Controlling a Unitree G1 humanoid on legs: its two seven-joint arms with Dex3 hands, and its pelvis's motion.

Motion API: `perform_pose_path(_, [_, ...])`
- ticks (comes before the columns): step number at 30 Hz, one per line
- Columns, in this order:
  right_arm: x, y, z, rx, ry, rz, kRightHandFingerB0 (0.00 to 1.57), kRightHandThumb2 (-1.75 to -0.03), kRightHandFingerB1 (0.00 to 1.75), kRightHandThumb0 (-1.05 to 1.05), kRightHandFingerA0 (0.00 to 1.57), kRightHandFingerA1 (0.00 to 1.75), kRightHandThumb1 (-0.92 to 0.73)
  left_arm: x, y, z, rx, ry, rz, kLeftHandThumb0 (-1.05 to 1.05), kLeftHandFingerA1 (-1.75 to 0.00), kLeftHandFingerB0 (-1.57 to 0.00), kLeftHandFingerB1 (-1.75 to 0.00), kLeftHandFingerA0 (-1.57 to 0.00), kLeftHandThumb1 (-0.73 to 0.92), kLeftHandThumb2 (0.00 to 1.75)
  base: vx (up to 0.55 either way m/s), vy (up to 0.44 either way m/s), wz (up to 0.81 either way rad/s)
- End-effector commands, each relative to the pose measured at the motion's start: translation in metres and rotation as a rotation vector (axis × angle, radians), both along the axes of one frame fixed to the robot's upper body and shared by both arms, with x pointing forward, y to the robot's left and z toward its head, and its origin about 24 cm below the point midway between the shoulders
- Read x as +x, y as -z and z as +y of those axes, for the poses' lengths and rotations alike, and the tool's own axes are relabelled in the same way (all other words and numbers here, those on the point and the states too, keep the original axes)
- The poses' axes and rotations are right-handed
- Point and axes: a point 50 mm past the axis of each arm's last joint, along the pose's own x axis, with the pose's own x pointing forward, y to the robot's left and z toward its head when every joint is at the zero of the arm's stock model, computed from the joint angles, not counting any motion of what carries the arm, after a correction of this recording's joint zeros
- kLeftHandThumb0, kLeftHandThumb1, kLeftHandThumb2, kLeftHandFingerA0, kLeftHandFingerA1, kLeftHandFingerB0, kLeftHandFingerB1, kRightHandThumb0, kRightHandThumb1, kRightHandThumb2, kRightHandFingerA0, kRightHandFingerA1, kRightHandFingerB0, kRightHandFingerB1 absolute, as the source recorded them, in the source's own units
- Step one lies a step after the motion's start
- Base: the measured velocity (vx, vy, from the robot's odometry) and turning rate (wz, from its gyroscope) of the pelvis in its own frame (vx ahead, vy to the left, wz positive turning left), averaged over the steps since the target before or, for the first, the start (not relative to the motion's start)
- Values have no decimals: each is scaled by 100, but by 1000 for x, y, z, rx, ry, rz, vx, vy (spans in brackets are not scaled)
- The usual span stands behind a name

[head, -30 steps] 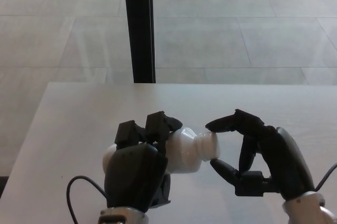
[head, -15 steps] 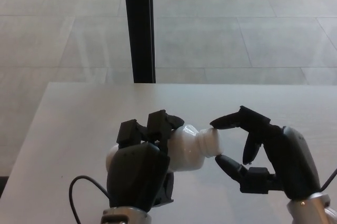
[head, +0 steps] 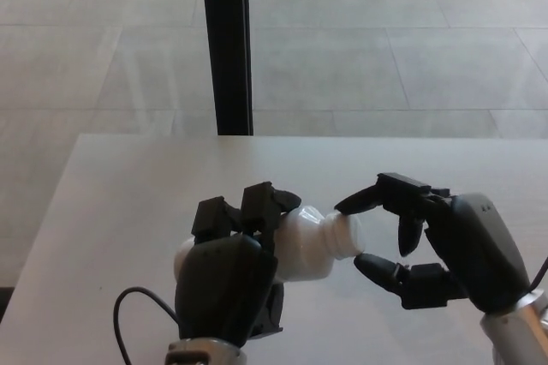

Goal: The robot uses its left hand to to lift the bottle kept on the middle of the desk and tilts it towards its right hand. It then uses its right hand to rotate its cap to open it and places the bottle and cap back on the desk

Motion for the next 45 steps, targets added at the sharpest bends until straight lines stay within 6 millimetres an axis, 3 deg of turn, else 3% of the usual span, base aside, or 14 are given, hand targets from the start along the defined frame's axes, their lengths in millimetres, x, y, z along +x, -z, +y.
perform_pose_path(1, [-6, 3, 7, -107, -141, -49, 78, -99, 123, -32, 88, 170, -55, 0, 0, 0, 29, 12, 11, 11, -163, -80, -123, -89, 63, 106, 0, 0, 0])
perform_pose_path(4, [-7, 5, 11, -115, -152, -69, 75, -86, 134, -36, 85, 174, -64, -1, 1, 0, 3, 21, -2, 7, -156, -81, -109, -93, 65, 99, 0, 0, 0])
perform_pose_path(5, [-7, 6, 12, -123, -167, -82, 73, -82, 133, -37, 85, 174, -67, -1, 1, 0, 8, 19, -11, 1, -110, -80, -89, -105, 59, 116, 0, 0, 0])
perform_pose_path(6, [-7, 6, 12, -130, -180, -94, 71, -80, 133, -36, 87, 173, -70, -1, 2, 0, 8, 15, -3, -1, -141, -75, -87, -98, 71, 90, 0, 0, 0])
perform_pose_path(7, [-8, 6, 13, -146, -194, -104, 75, -75, 138, -43, 94, 172, -72, -1, 2, 0, 7, 16, 4, -4, -150, -76, -93, -93, 70, 91, 0, 0, 0])
perform_pose_path(14, [-9, -4, 16, -164, -265, -244, 74, -82, 111, -34, 75, 175, -73, -1, 3, 0, 17, 9, 16, 0, -143, -76, -89, -93, 66, 79, 0, 0, 0])
perform_pose_path(15, [-8, -5, 16, -169, -269, -266, 74, -75, 104, -36, 74, 175, -77, -1, 3, -1, 14, 6, 26, 1, -127, -78, -91, -113, 55, 98, 0, 0, 0])
perform_pose_path(17, [-8, -7, 15, -172, -265, -290, 75, -74, 104, -37, 74, 175, -79, -1, 2, -1, 12, 10, 31, 0, -150, -75, -93, -93, 67, 80, 0, 0, 0])
perform_pose_path(25, [-5, -22, 14, -233, -259, -478, 61, -72, 132, -33, 76, 175, -86, 0, 3, -3, -1, 21, 18, 0, -149, -74, -88, -94, 70, 74, 0, 0, 0])
perform_pose_path(34, [-2, -33, 14, -336, -328, -593, 74, -62, 87, -40, 75, 175, -76, -1, 6, -4, -16, 26, 36, 2, -146, -72, -91, -96, 66, 87, 0, 0, 0])
perform_pose_path(39, [-1, -41, 13, -434, -362, -627, 69, -61, 74, -39, 73, 175, -76, -2, 7, -3, -19, 31, 22, 1, -165, -73, -111, -96, 70, 82, 0, 0, 0])
perform_pose_path(42, [-1, -45, 14, -441, -374, -645, 71, -61, 70, -39, 74, 175, -73, -2, 7, -3, 2, 25, 16, 0, -145, -73, -93, -94, 69, 81, 0, 0, 0])
perform_pose_path(43, [-1, -45, 13, -409, -369, -615, 74, -62, 86, -37, 76, 173, -73, -2, 7, -3, 11, 14, 27, 2, -132, -73, -89, -92, 68, 82, 0, 0, 0])
perform_pose_path(45, [0, -43, 10, -338, -339, -587, 71, -84, 135, -28, 91, 171, -61, -3, 7, -2, 5, 25, 16, 6, -152, -78, -100, -90, 63, 89, 0, 0, 0])
